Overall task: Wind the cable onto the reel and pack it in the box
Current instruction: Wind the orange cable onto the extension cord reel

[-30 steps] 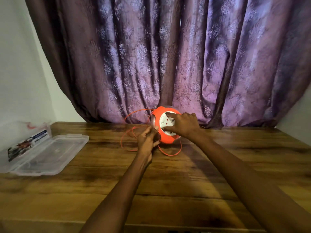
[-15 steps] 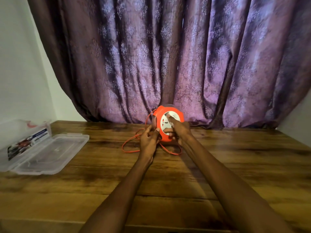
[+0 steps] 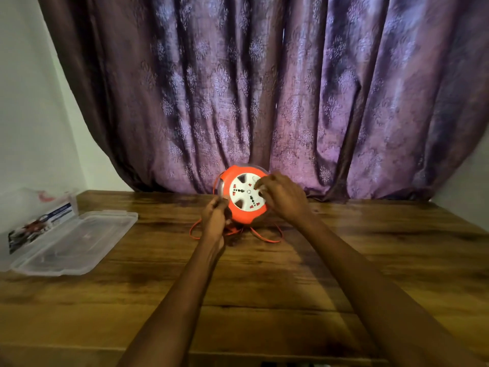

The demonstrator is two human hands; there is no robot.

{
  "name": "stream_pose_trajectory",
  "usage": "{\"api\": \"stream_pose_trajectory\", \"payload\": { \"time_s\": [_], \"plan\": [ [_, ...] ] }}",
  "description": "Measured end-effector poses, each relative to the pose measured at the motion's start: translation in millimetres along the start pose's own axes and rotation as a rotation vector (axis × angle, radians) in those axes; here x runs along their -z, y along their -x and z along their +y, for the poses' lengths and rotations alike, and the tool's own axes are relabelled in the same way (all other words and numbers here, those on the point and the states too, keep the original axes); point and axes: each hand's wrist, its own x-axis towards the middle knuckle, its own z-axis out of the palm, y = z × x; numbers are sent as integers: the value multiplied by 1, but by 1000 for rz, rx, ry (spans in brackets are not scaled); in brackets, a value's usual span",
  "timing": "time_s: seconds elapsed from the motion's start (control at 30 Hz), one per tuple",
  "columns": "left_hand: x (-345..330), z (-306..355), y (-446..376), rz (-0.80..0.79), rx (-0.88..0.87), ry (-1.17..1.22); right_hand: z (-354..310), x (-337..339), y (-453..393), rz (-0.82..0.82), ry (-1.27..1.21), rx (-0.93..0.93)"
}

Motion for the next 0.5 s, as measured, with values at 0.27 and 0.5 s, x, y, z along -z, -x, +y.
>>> {"api": "stream_pose_trajectory", "payload": {
  "time_s": [0.27, 0.5],
  "plan": [
    [7, 1, -5, -166, 17, -107, 7, 24, -6, -248, 548, 725],
    [-4, -11, 5, -165, -37, -91, 2, 12, -6, -272, 614, 465]
  ]
}}
